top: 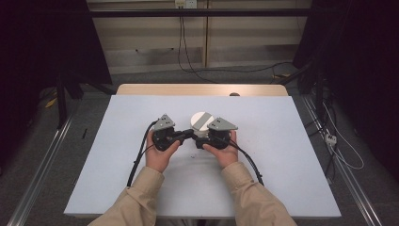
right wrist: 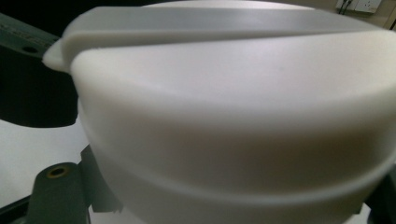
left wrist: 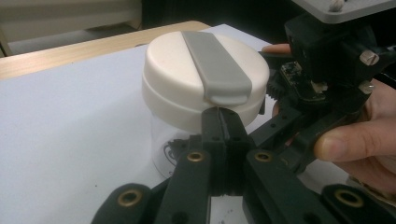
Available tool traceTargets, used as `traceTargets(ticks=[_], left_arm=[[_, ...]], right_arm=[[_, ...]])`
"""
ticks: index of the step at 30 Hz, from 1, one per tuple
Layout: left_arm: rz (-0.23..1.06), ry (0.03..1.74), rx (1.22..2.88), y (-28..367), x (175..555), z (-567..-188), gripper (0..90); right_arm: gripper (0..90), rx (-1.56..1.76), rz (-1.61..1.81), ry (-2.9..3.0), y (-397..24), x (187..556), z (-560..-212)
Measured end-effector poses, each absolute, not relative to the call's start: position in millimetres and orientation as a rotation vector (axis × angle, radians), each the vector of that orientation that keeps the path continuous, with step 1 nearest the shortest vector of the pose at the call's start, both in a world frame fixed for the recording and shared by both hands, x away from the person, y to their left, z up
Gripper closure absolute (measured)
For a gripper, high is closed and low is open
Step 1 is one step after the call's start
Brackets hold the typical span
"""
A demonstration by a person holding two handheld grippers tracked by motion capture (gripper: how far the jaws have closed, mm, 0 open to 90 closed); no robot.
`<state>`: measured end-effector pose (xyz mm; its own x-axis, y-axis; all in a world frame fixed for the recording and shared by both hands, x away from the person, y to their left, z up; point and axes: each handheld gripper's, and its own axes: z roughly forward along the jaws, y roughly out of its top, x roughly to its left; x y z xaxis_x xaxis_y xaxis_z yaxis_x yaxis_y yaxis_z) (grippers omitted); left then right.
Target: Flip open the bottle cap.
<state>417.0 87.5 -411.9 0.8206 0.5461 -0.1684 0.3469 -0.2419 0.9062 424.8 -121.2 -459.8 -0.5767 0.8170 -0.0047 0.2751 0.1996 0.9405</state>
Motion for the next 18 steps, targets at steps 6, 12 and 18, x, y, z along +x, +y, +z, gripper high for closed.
traceTargets(ticks=[6, 12, 18], left_arm=[[0.223, 0.678, 1.854, 86.3, 416.7, -410.6, 90.0], [0.224, 0.678, 1.840, 86.5, 416.4, -407.8, 90.0], [0.232, 0.674, 1.835, 85.9, 416.3, -402.4, 90.0]], right_arm=[[18.9, 1.015, 1.375, 1.964, -121.2, 424.7, -459.9], [19.0, 1.015, 1.375, 1.964, -121.0, 424.6, -460.1], [18.9, 1.015, 1.374, 1.965, -121.0, 424.7, -460.1]])
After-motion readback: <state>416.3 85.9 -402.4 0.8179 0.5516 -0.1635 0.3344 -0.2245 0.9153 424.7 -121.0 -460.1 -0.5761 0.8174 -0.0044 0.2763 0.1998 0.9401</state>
